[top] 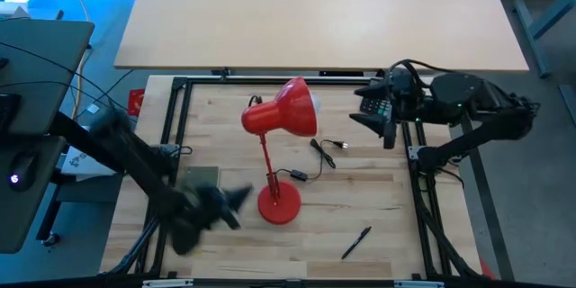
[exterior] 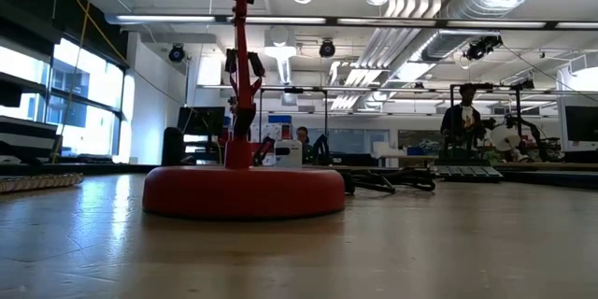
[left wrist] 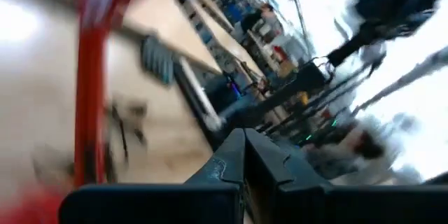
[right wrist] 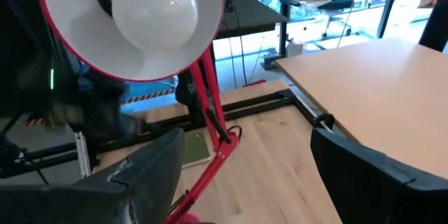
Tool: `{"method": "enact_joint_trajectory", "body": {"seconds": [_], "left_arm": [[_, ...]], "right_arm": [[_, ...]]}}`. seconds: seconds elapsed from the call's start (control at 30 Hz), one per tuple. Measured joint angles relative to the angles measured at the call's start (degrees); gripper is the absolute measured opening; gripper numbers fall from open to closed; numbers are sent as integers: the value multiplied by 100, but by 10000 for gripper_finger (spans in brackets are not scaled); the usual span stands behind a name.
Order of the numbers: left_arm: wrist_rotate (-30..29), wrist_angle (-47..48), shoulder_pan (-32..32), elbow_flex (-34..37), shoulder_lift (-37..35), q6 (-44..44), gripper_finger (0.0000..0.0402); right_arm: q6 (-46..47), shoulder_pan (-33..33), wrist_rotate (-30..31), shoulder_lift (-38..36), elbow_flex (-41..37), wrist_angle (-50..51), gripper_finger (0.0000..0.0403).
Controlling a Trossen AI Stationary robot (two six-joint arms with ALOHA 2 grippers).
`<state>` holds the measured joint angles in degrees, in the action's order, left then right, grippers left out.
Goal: Screw lightbulb
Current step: Insert the white lightbulb into the red lamp
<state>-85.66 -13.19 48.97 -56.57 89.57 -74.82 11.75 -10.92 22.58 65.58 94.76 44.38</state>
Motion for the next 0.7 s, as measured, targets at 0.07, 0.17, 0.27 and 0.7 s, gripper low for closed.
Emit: {"method": "enact_joint_trajectory", "body": {"seconds": [0.07,0.17,0.27,0.7], "left_arm": [[20,-1041,-93,-90,889,-744,0],[477,-2202,-352,-697,2256,-817,0],[1181,-2282,-649,-1647,3133,-627,0],[2523,5763,-985,-4425,3694,-4784,0]], "right_arm": [[6,-2,68,-29,0,86,304],[73,0,157,-37,0,144,304],[194,0,181,-39,0,176,304],[684,0,180,-33,0,230,304]]}}
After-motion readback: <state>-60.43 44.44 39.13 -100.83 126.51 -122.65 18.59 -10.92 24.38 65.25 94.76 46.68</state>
